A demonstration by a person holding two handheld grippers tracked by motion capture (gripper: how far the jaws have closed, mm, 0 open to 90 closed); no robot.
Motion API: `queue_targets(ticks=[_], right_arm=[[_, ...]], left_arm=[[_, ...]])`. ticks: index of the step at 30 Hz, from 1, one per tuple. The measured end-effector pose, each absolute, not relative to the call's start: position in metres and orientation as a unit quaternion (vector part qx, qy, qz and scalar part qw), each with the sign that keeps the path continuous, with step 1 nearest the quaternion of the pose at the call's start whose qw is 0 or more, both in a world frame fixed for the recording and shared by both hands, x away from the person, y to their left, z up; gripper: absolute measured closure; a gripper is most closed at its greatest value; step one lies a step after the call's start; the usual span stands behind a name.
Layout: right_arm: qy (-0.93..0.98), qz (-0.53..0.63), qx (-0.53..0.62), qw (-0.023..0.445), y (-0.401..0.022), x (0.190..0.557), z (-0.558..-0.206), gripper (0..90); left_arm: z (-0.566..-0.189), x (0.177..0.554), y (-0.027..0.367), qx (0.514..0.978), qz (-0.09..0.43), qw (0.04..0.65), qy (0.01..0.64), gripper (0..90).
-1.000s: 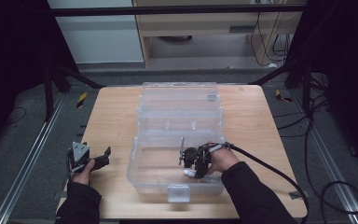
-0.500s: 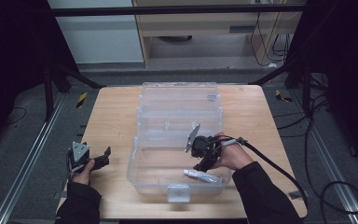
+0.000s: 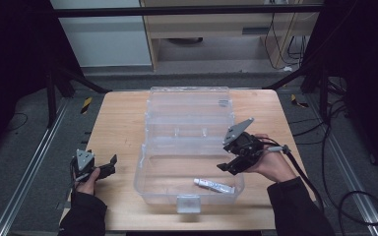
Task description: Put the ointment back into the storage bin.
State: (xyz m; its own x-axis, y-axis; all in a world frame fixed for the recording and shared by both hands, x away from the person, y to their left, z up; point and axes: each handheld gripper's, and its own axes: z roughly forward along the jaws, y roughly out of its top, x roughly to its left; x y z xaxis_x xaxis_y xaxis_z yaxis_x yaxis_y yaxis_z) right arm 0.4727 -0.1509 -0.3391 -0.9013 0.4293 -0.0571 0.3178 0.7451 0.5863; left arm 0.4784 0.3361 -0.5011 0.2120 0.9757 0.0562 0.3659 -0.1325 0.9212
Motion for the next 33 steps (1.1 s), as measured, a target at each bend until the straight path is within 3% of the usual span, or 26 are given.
queue_targets(ticks=[10,16,33], right_arm=[[0.870,0.353,0.307,0.155,-0.203,0.470,-0.342,25.1],[0.808,0.392,0.393,0.199,-0.244,0.469,-0.364,18.3],[0.708,0.361,0.571,0.206,-0.304,0.480,-0.454,12.7]], left_arm=[[-0.501,0.478,0.336,0.658,0.366,0.416,0.510,1.5],[-0.501,0.478,0.336,0.658,0.367,0.416,0.509,1.5],[-0.501,0.478,0.336,0.658,0.367,0.416,0.509,1.5]])
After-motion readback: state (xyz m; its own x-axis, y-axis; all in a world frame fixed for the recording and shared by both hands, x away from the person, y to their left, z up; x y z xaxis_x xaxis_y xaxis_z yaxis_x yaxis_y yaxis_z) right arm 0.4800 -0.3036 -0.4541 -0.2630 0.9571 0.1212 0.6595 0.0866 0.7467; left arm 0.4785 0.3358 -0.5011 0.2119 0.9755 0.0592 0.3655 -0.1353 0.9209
